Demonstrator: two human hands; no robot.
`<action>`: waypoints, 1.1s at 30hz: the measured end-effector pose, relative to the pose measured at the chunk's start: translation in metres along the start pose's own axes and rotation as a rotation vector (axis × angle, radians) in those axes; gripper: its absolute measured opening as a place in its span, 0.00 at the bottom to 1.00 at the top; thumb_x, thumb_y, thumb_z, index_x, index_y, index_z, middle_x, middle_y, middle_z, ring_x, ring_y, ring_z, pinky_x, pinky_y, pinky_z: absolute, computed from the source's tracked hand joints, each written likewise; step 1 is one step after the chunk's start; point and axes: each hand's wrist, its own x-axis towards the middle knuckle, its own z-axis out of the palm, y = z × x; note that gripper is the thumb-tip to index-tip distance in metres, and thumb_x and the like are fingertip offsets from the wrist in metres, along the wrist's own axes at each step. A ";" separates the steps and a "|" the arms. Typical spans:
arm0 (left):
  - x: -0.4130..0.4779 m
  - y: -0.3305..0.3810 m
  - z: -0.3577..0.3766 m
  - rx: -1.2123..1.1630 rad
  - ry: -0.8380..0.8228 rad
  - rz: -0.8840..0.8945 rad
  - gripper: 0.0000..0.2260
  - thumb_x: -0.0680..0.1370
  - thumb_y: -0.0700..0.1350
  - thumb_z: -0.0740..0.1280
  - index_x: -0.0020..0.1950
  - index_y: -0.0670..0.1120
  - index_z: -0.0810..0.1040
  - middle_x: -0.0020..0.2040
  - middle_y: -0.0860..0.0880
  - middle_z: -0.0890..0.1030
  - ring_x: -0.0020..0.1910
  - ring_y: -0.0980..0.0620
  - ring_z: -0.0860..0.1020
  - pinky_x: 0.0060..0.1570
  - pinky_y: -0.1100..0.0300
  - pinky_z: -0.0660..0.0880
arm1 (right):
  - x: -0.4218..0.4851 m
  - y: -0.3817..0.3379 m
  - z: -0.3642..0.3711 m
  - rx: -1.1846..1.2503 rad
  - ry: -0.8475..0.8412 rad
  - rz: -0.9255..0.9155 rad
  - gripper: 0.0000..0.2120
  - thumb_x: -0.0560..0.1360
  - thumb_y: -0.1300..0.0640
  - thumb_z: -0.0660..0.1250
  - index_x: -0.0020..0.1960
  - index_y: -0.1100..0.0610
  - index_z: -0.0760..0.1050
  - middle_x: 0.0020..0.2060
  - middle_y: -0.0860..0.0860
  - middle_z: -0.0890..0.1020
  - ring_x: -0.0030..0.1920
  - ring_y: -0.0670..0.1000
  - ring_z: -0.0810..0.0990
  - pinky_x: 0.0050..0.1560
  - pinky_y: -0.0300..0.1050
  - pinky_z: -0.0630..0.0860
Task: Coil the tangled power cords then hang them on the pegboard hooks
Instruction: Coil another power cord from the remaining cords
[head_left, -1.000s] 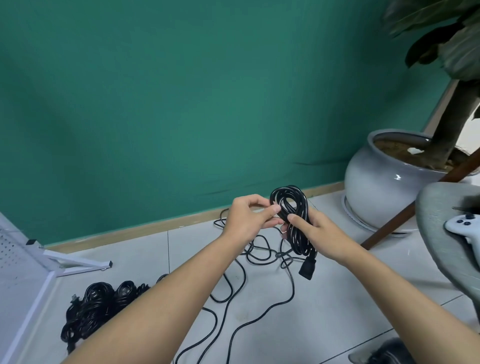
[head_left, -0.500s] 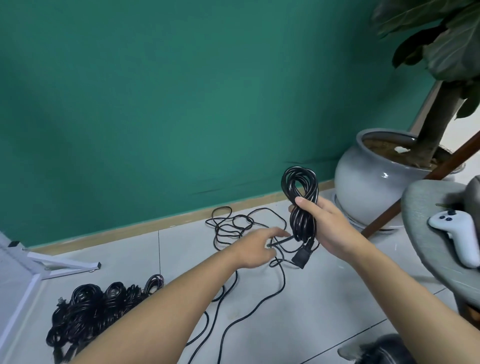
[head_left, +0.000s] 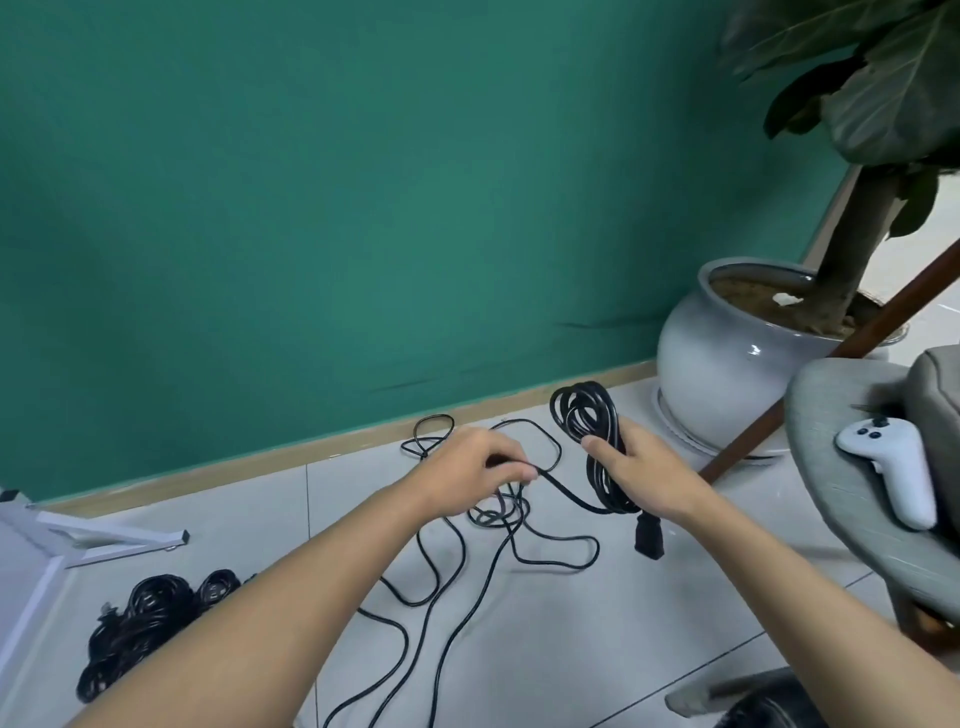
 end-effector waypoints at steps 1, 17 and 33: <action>-0.002 0.005 -0.007 -0.007 0.068 0.024 0.06 0.80 0.51 0.73 0.46 0.50 0.86 0.39 0.56 0.81 0.38 0.61 0.75 0.39 0.70 0.66 | 0.001 -0.004 0.006 0.002 -0.033 0.005 0.10 0.83 0.44 0.63 0.53 0.50 0.75 0.46 0.48 0.83 0.49 0.50 0.81 0.56 0.51 0.76; -0.041 -0.005 -0.052 -0.068 0.538 -0.028 0.21 0.66 0.50 0.84 0.48 0.48 0.75 0.43 0.54 0.78 0.42 0.56 0.75 0.42 0.67 0.70 | -0.004 -0.075 0.061 0.172 -0.486 -0.276 0.06 0.84 0.49 0.63 0.49 0.47 0.73 0.32 0.37 0.74 0.36 0.41 0.71 0.44 0.41 0.69; -0.038 0.004 -0.042 -0.718 0.574 -0.343 0.09 0.77 0.43 0.76 0.47 0.38 0.82 0.44 0.38 0.86 0.40 0.42 0.87 0.47 0.48 0.85 | -0.004 -0.074 0.058 0.308 -0.183 -0.287 0.11 0.84 0.53 0.65 0.65 0.45 0.77 0.56 0.38 0.84 0.58 0.39 0.80 0.62 0.41 0.74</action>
